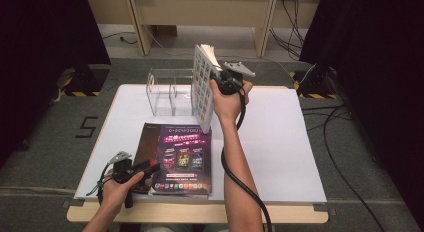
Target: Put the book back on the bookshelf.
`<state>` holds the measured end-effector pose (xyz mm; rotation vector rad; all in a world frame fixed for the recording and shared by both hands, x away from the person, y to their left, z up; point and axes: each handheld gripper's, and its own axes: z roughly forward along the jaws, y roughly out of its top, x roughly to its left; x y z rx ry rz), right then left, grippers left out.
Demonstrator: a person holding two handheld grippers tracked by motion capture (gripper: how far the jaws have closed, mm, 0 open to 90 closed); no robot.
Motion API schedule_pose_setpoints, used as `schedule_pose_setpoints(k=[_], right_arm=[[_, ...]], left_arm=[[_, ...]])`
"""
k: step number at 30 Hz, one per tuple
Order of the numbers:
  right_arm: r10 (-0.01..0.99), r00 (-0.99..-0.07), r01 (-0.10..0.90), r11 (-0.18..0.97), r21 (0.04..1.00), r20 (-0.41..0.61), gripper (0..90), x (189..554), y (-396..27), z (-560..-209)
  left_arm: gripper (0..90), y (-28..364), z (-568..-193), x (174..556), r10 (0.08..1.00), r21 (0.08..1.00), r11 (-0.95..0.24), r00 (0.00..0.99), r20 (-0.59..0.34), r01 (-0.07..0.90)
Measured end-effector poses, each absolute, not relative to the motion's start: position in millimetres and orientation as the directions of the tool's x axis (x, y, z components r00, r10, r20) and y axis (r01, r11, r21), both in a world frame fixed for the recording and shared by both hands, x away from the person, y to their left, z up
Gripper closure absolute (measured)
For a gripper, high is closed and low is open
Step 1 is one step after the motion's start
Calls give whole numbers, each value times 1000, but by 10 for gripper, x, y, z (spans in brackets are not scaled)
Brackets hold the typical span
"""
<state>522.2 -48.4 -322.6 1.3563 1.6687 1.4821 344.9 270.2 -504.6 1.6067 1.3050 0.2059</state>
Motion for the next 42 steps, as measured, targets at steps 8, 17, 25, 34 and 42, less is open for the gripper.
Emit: schedule_pose_setpoints(k=[8,17,25,34,42], right_arm=[[918,-344,265,-106,958,197,738,5241,-392,-3173],[928,-326,221,-109,969,179,738,5329,-313,-3093],[937,-319,161,-96,982,144,738,5385,-241,-2952],[941,-309,167,-93,982,141,738,5529,-175,-2920],[941,-306,170,-95,981,144,738,5616,-139,-2923]], left_arm=[[401,2716,-5041,3451,811,770,101,396,-430,630],[401,2725,-5043,3456,813,773,103,394,-428,626],[402,2730,-5041,3459,813,773,102,395,-428,627],[403,2741,-5043,3464,814,772,107,391,-430,626],[403,2753,-5045,3471,813,772,110,390,-432,626]])
